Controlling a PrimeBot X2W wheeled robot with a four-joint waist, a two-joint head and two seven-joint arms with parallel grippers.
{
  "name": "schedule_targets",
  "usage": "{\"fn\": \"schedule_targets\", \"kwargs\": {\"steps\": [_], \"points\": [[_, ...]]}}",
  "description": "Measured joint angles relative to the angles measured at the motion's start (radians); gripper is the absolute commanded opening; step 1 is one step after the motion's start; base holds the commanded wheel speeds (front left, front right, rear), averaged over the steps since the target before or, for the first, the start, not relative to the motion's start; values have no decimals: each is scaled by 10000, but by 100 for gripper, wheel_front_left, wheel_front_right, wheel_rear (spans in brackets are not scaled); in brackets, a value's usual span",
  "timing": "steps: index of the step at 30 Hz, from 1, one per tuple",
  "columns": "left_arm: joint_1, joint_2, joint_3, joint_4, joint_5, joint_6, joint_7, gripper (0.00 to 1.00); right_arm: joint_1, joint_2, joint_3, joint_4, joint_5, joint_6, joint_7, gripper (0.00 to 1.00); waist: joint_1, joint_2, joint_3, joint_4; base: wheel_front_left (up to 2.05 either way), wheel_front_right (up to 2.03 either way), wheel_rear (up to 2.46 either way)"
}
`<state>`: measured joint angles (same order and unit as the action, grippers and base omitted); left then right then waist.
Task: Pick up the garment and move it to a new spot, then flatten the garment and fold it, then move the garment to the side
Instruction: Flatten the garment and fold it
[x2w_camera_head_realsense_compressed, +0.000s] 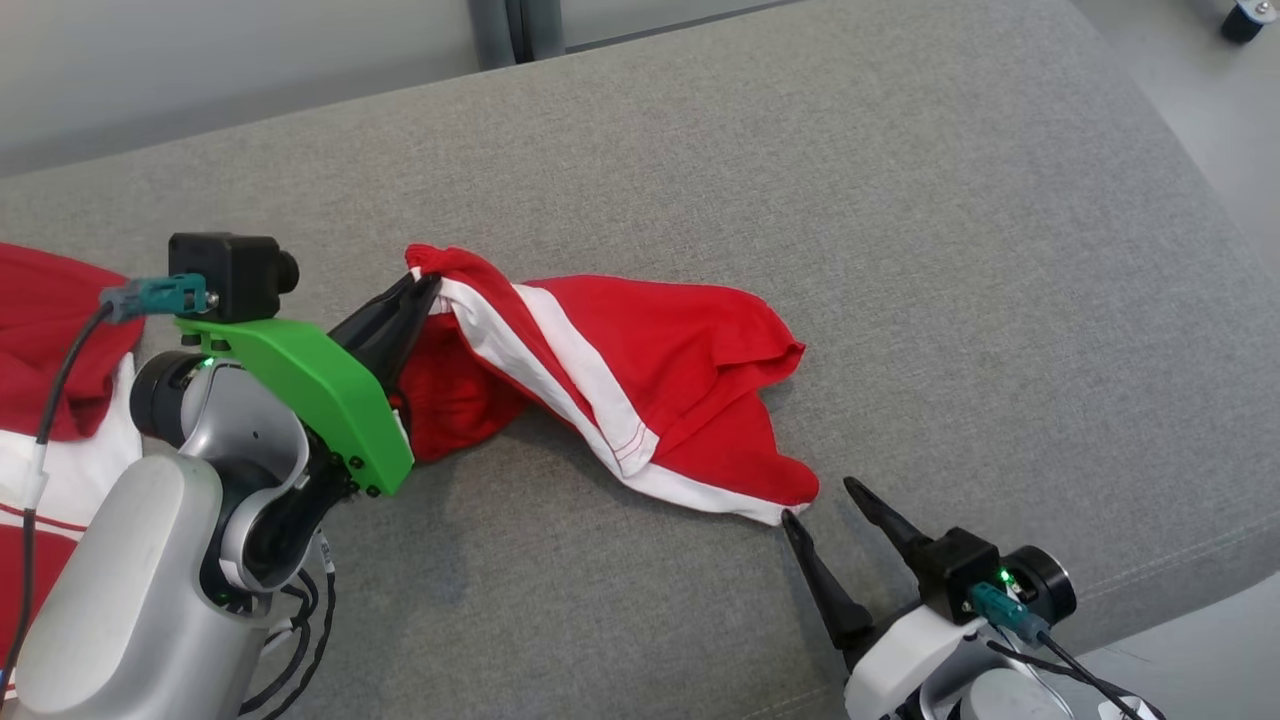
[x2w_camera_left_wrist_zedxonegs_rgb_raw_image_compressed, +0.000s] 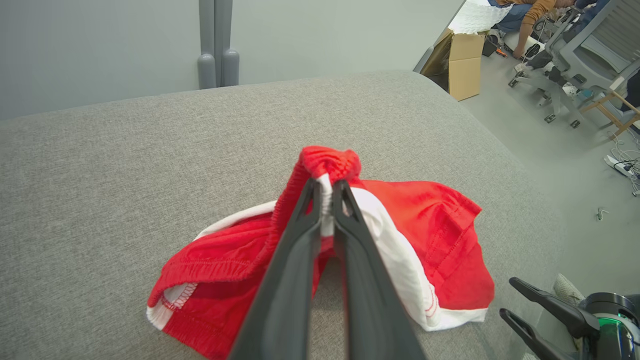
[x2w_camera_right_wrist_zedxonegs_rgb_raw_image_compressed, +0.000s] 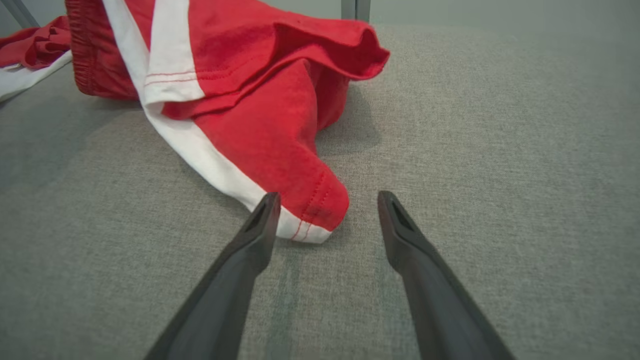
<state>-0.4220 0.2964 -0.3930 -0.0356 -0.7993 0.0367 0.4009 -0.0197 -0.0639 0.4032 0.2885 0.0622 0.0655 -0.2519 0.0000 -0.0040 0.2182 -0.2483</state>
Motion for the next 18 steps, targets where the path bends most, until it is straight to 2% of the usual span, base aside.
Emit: {"fn": "schedule_targets", "kwargs": {"steps": [18], "points": [[-349, 332, 639, 215, 267, 357, -73, 0, -349, 27, 499, 543, 105, 330, 0, 100, 0, 0, 397, 105, 0, 0, 0]]}}
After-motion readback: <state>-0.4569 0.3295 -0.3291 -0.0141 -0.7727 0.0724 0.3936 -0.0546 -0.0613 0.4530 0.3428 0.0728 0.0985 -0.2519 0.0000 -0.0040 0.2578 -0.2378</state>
